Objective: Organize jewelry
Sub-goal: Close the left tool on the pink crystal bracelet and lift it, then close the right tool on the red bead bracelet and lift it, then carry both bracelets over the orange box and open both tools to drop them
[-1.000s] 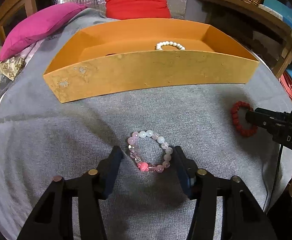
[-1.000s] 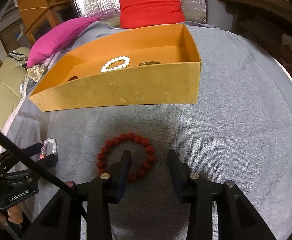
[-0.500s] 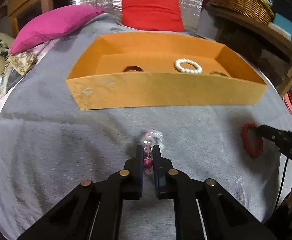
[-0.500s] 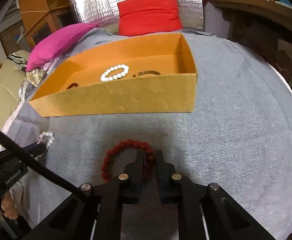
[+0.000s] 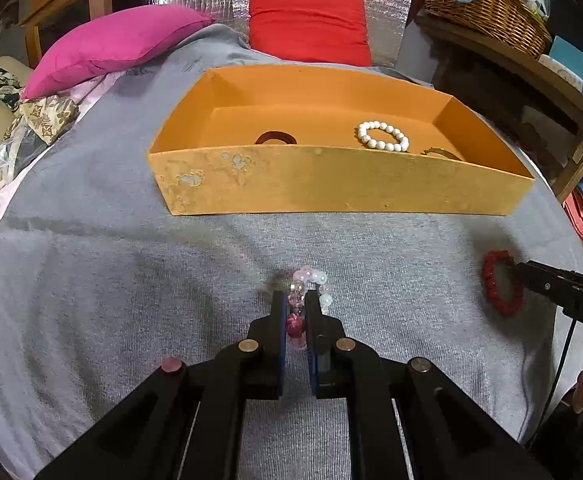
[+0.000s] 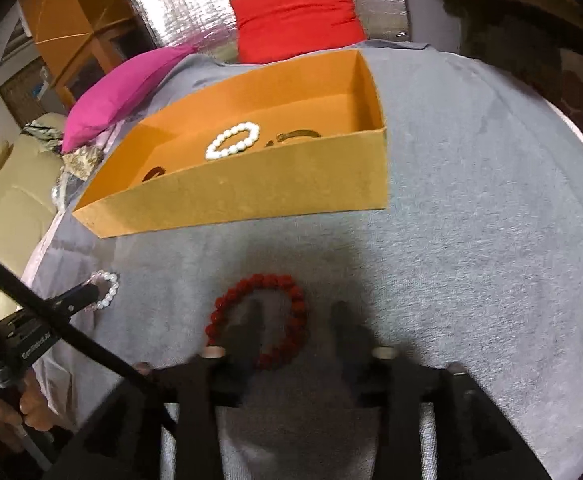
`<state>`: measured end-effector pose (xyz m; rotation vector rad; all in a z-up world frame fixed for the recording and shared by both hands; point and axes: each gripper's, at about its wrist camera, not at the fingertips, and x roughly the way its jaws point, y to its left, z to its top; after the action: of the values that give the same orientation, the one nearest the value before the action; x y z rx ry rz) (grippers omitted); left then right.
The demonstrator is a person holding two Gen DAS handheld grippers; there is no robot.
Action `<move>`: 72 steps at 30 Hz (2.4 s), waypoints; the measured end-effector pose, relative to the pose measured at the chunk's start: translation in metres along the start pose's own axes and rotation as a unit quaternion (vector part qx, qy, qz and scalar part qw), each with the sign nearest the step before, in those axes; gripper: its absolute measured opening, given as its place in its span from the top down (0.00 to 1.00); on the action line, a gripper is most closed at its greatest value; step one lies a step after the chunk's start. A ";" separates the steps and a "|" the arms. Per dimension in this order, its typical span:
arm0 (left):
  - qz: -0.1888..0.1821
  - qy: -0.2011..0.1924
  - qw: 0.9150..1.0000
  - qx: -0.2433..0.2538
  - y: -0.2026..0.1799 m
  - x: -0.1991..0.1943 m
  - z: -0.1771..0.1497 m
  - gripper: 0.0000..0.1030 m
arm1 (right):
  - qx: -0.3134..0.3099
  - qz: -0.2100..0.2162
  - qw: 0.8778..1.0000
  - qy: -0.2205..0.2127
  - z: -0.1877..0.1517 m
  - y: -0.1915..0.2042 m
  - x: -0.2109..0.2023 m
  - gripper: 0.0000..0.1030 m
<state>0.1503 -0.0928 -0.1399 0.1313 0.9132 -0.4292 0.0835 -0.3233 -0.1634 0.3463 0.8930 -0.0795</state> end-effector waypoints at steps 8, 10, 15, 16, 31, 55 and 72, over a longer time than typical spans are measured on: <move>-0.011 0.001 1.000 0.005 -0.002 -0.002 -0.002 0.91 | -0.062 0.007 0.998 -0.001 -0.007 0.031 0.004 0.33; -0.013 0.002 1.000 0.006 -0.003 -0.002 -0.003 0.91 | -0.091 -0.018 0.996 0.007 -0.011 0.041 0.012 0.31; -0.019 0.000 1.000 0.008 -0.004 -0.005 -0.004 0.91 | -0.130 -0.055 0.990 -0.018 -0.017 0.049 0.016 0.64; -0.019 -0.001 1.000 0.009 -0.004 -0.006 -0.004 0.91 | -0.124 -0.056 0.990 -0.021 -0.015 0.046 0.015 0.68; -0.019 -0.029 0.999 -0.002 0.002 -0.022 0.004 0.91 | -0.068 -0.002 0.997 -0.046 -0.002 0.032 -0.004 0.81; 0.058 -0.124 0.991 -0.003 -0.008 -0.071 0.017 0.91 | -0.036 0.079 0.987 -0.137 -0.001 0.039 -0.058 0.81; 0.105 -0.159 0.981 0.019 -0.016 -0.090 0.023 0.91 | -0.045 0.089 0.982 -0.161 0.004 0.065 -0.061 0.81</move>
<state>0.1121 -0.0867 -0.0538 0.1872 0.5692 -0.2608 0.0621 -0.2677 -0.0970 0.3170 0.5405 0.0676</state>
